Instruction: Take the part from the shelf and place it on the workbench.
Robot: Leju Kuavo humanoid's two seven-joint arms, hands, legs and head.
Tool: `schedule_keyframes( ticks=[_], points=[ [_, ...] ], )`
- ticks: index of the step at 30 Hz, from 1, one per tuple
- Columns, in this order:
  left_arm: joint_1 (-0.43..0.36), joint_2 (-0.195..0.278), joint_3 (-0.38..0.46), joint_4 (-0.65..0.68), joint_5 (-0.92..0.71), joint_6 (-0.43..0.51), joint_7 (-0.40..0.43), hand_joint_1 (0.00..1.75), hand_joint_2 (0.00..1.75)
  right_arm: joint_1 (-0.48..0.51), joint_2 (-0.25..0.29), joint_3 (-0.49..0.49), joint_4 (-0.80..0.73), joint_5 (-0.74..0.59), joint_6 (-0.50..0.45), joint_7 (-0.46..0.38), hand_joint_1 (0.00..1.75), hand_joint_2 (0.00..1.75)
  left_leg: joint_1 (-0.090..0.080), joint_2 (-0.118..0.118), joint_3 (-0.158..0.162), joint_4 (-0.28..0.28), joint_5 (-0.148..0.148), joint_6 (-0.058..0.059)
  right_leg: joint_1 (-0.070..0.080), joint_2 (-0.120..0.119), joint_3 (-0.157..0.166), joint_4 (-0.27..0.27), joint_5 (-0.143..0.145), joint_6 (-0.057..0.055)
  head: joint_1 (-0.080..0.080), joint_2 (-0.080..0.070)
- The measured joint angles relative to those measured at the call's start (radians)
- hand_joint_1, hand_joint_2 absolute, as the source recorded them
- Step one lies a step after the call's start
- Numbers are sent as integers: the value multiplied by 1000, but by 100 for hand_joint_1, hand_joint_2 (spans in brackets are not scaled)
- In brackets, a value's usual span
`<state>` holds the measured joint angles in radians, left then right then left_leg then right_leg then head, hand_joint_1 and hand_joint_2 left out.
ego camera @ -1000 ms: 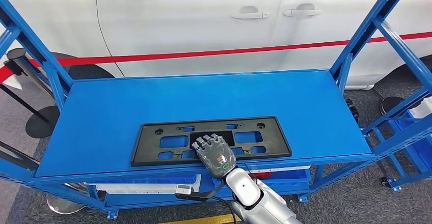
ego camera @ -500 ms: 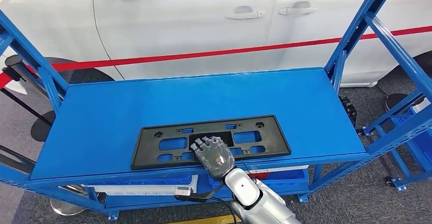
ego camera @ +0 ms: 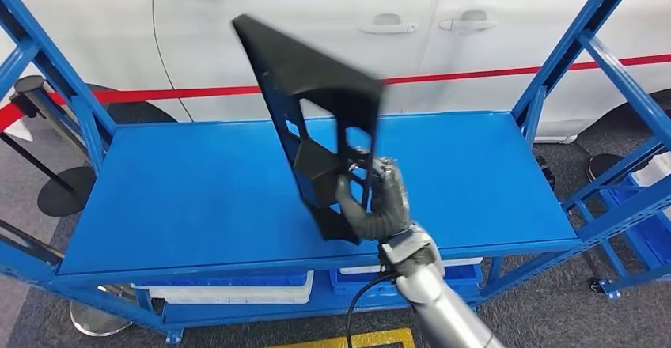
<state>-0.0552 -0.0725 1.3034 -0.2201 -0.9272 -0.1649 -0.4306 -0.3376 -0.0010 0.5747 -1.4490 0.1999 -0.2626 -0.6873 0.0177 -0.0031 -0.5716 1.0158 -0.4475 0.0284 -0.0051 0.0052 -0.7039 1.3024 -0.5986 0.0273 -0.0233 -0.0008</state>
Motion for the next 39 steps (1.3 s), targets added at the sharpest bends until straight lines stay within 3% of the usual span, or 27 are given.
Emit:
schedule_keyframes(
  ticks=[1, 2, 4, 6, 8, 11, 18, 20, 22, 24, 26, 28, 30, 32, 33, 34, 35, 38, 39],
  points=[
    [3, 0, 0, 0, -2, 4, -3, 0, 0, 14, -21, -8, -76, -48, 34, -4, 166, 175, -3, -2, -3, 1, 1, 1, 1, 0, 4, -11, 17, -3, 0, 0],
    [4, 1, 0, 0, -4, 6, -6, 0, 0, 22, -37, -15, -146, -81, 64, -6, 166, 175, -6, -3, -4, 1, 1, 1, 3, 0, 28, -59, 49, -9, 0, 0],
    [4, 0, 0, 0, -4, 10, -12, 0, 0, 29, -57, -32, -276, -132, 123, -9, 166, 175, -12, -3, -3, 2, 1, 0, 9, 0, 99, -198, 115, -27, 0, 0],
    [-1, -2, 0, 1, -4, 12, -18, 0, 0, 30, -67, -53, -372, -185, 195, -14, 166, 175, -16, -3, -5, 2, 2, -5, 17, -1, 137, -278, 136, -39, 0, 0],
    [-6, -2, 0, 1, -3, 13, -23, 0, 0, 31, -73, -77, -430, -242, 275, -17, 166, 175, -16, -3, -4, -1, 3, -15, 19, -1, 140, -291, 135, -43, 0, 0],
    [-12, 0, 0, 1, -1, 12, -24, 0, 0, 31, -76, -97, -470, -280, 329, -16, 166, 175, -17, -2, -6, 8, -5, -28, 9, -5, 148, -309, 145, -50, 0, 0],
    [-13, 0, 0, 1, -1, 12, -24, 0, 0, 31, -76, -100, -479, -283, 332, -16, 166, 175, -17, -2, -12, 22, -16, -31, 6, -6, 150, -313, 147, -52, 0, 0],
    [-14, 1, 1, 1, -1, 12, -24, 0, 0, 31, -76, -103, -486, -285, 335, -16, 166, 175, -17, -2, -26, 53, -37, -33, 6, -6, 150, -314, 147, -55, -1, 0],
    [-15, 1, 1, 1, -1, 11, -24, 0, 0, 35, -77, -109, -498, -291, 343, -16, 166, 175, -12, -2, -81, 170, -85, -41, 6, -8, 148, -310, 146, -57, -2, 0],
    [-18, 2, 2, 1, -2, 20, -14, 0, 0, 41, -80, -119, -496, -375, 433, 8, 166, 175, -8, -1, -70, 142, -59, -40, 8, -7, 139, -293, 140, -49, -1, 0],
    [-23, 4, 4, 1, -2, 34, 5, 0, 0, 48, -81, -124, -471, -461, 534, 44, 166, 175, -9, -3, -18, 19, 4, -27, 9, -6, 130, -278, 138, -34, 0, 0],
    [-24, 3, 8, 1, 0, 43, 21, 0, 0, 57, -82, -122, -445, -468, 558, 57, 166, 175, -7, -4, -23, 12, 14, -12, 7, -6, 123, -268, 127, -22, 0, 0],
    [-24, 3, 10, 1, 2, 50, 37, 0, 0, 69, -82, -114, -428, -467, 568, 66, 166, 175, -4, -2, -30, 5, 25, 0, 2, -5, 99, -203, 69, -10, 2, 0],
    [-23, 3, 11, 1, 1, 55, 56, 0, 0, 87, -82, -102, -415, -468, 569, 77, 166, 175, -4, -2, -44, 5, 34, 4, -4, -5, 55, -81, -9, 1, 3, 0],
    [-23, 3, 12, 1, -1, 58, 66, 0, 0, 99, -82, -97, -410, -468, 564, 80, 166, 175, -4, -2, -52, 5, 40, 4, -7, -5, 41, -33, -31, 4, 3, 0],
    [-21, 3, 12, 1, -3, 61, 75, 0, 0, 111, -82, -94, -405, -468, 559, 79, 166, 175, -4, -2, -60, 5, 46, 2, -10, -5, 42, -17, -33, 6, 3, 0],
    [-20, 3, 13, 1, -6, 64, 84, 0, 0, 122, -82, -91, -402, -468, 555, 76, 166, 175, -4, -2, -68, 5, 52, 0, -12, -5, 62, -39, -17, 7, 3, 0],
    [-17, 3, 13, 1, -11, 70, 100, 0, 0, 149, -83, -89, -396, -474, 562, 54, 166, 175, -5, -4, -85, 4, 72, -12, -12, -5, 190, -239, 51, 0, 3, 0],
    [-16, 2, 13, 1, -11, 71, 103, 0, 0, 157, -84, -89, -395, -478, 568, 48, 166, 175, -5, -4, -86, 3, 79, -18, -8, -4, 215, -283, 62, -5, 3, 0]
  ],
)
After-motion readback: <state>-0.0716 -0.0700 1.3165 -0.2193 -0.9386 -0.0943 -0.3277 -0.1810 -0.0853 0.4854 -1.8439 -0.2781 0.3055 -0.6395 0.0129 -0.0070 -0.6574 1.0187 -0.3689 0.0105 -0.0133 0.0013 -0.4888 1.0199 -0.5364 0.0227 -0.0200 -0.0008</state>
